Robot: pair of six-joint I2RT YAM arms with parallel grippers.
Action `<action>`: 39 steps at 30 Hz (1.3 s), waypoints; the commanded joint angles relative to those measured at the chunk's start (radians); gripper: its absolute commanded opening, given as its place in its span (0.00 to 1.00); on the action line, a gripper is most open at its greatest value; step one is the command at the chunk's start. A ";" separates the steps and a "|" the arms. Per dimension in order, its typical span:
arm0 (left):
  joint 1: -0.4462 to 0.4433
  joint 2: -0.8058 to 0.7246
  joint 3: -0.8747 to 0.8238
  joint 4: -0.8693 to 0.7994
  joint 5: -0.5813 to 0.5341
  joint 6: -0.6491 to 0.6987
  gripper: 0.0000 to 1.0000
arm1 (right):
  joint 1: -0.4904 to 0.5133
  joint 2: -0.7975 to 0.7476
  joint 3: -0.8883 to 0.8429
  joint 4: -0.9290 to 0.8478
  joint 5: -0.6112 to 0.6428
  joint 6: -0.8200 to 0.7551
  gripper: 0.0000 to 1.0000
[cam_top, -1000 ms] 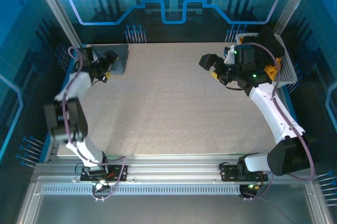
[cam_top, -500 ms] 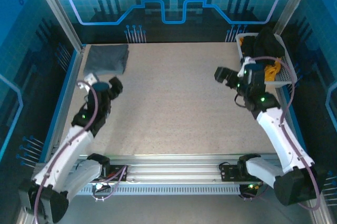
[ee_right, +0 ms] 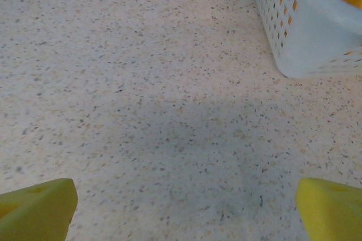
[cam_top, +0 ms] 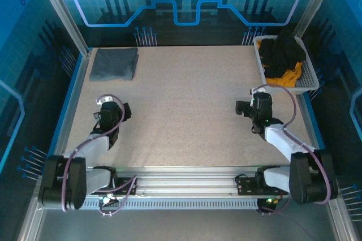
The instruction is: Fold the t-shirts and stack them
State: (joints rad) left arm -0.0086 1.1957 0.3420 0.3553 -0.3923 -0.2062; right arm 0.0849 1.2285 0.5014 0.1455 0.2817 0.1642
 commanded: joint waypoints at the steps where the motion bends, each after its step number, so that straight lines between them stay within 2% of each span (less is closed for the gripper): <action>1: 0.031 0.092 0.011 0.278 0.102 0.016 0.99 | -0.038 0.062 -0.009 0.237 -0.085 -0.036 1.00; 4: 0.044 0.171 0.054 0.332 0.137 0.061 0.99 | -0.060 0.129 -0.005 0.333 -0.131 -0.051 1.00; 6: 0.057 0.230 0.027 0.461 0.141 0.070 0.99 | -0.069 0.166 0.011 0.349 -0.161 -0.071 1.00; 8: 0.058 0.221 0.020 0.456 0.157 0.071 0.99 | -0.076 0.194 0.007 0.404 -0.180 -0.085 1.00; 11: 0.035 0.256 -0.083 0.695 0.178 0.108 0.99 | -0.079 0.214 -0.010 0.444 -0.232 -0.105 1.00; 13: 0.027 0.391 -0.150 0.977 0.181 0.133 0.99 | -0.069 0.210 -0.051 0.527 -0.233 -0.117 1.00; 14: 0.025 0.410 -0.164 1.013 0.177 0.138 0.99 | -0.068 0.209 -0.078 0.565 -0.229 -0.115 1.00; 15: 0.025 0.350 -0.143 0.874 0.171 0.120 0.99 | -0.069 0.217 -0.102 0.619 -0.225 -0.115 1.00; 17: 0.021 0.348 -0.072 0.753 0.162 0.126 0.99 | -0.064 0.277 -0.148 0.770 -0.220 -0.125 1.00; 18: 0.010 0.356 -0.028 0.702 0.172 0.149 0.99 | -0.057 0.264 -0.116 0.664 -0.203 -0.121 1.00; 20: -0.002 0.346 0.023 0.575 0.170 0.156 0.99 | -0.014 0.280 -0.077 0.627 -0.144 -0.156 1.00; 21: -0.002 0.357 0.016 0.612 0.169 0.164 0.99 | -0.010 0.275 -0.074 0.615 -0.147 -0.157 1.00; 39: -0.006 0.352 0.016 0.605 0.162 0.164 0.99 | -0.014 0.275 -0.075 0.616 -0.157 -0.157 1.00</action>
